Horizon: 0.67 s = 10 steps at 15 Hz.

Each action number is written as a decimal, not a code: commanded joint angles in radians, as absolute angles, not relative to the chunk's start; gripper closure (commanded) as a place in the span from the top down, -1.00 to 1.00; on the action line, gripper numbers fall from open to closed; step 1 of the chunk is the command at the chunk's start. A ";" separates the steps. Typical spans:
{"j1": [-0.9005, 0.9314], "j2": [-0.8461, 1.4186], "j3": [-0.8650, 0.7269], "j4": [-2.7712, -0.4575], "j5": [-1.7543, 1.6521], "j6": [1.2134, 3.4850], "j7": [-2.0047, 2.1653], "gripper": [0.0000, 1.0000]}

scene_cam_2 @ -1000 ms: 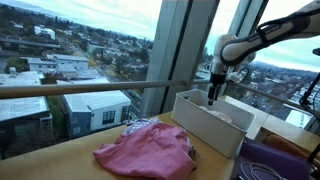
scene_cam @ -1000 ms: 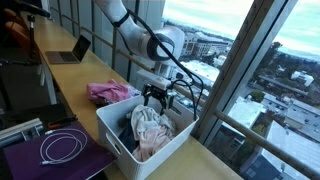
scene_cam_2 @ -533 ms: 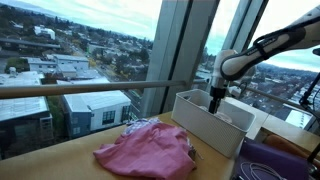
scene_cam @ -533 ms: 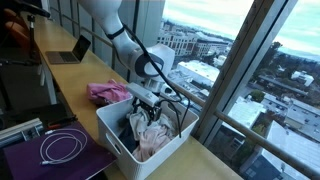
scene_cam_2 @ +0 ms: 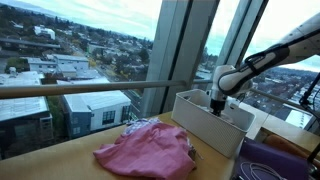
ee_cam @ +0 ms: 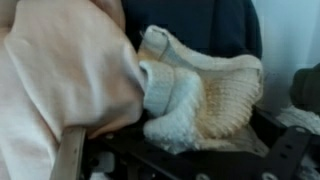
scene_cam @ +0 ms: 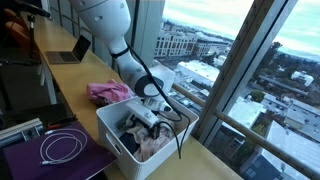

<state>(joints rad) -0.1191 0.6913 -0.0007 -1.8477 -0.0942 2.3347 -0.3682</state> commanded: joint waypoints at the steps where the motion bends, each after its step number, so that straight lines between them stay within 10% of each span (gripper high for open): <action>1: -0.154 0.785 -0.003 -1.769 -0.096 2.313 -0.390 1.00; 3: -0.168 0.801 0.002 -1.747 -0.087 2.293 -0.393 1.00; 4: -0.174 0.802 0.006 -1.739 -0.079 2.278 -0.395 0.59; 10: -0.193 0.730 0.022 -1.712 -0.016 2.159 -0.390 -0.25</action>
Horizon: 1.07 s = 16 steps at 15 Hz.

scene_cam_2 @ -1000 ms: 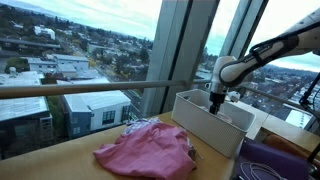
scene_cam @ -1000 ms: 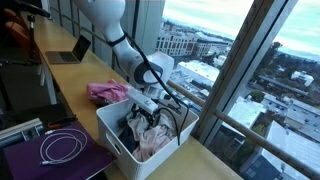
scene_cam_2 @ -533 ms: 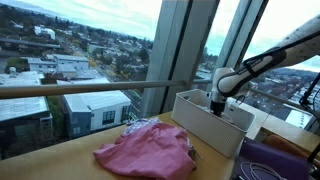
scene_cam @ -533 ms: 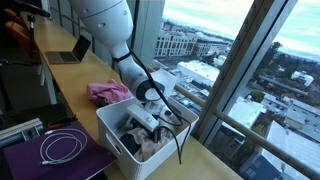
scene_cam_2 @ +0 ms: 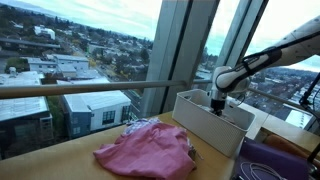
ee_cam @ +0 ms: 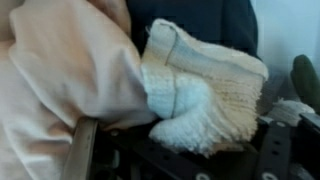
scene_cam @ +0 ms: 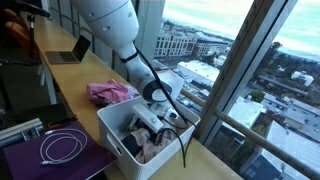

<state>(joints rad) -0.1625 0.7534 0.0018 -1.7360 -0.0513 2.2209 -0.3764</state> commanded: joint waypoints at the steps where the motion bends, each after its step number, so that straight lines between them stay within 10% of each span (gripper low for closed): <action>1: -0.195 0.711 0.026 -1.711 -0.002 2.137 -0.389 -0.38; 4: -0.198 0.612 0.038 -1.729 0.044 2.073 -0.388 -0.83; 16: -0.086 0.304 0.051 -1.536 0.085 1.845 -0.324 -0.98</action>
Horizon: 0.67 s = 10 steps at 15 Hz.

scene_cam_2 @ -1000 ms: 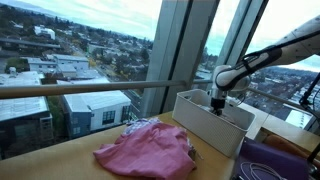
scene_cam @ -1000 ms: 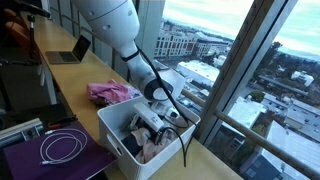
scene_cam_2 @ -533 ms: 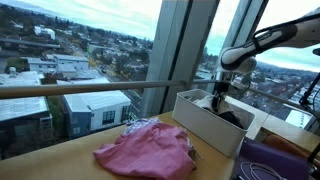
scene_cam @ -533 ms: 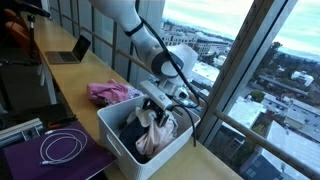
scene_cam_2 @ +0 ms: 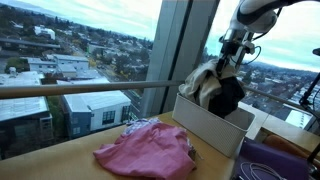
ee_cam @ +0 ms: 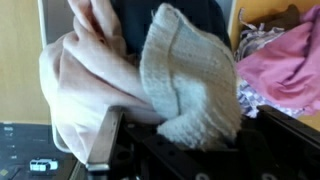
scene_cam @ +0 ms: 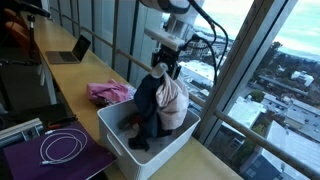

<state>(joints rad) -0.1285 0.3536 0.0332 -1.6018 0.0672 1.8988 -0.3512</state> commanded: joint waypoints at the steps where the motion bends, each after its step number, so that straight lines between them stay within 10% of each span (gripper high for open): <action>1: -0.065 0.292 0.060 -1.508 0.082 1.829 -0.314 -0.98; 10: 0.187 0.249 0.177 -1.270 -0.002 1.680 -0.200 -0.98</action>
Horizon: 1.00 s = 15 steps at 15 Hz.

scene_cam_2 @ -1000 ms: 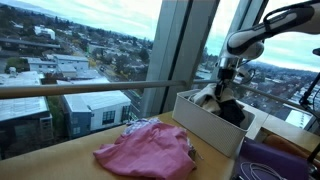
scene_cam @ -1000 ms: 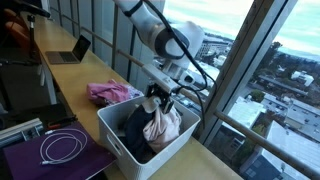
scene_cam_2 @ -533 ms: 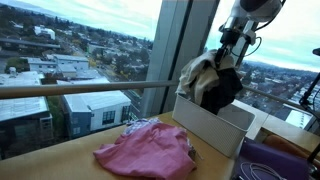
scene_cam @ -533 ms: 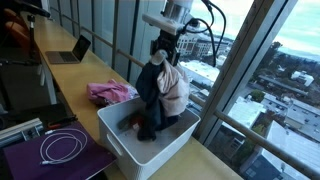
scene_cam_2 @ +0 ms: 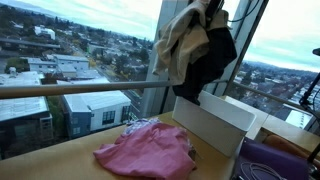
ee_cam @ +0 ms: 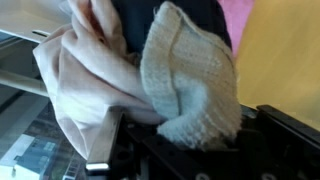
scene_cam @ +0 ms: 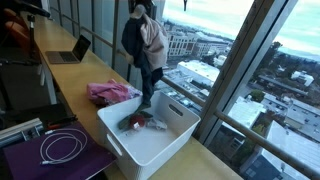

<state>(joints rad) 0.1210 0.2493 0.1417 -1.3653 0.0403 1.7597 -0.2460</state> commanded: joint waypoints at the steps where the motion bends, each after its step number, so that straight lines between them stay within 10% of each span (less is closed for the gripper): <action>1: 0.216 0.252 0.193 -1.236 -0.011 1.649 -0.182 -0.98; 15: 0.311 0.410 0.247 -1.222 0.041 1.626 -0.125 -0.98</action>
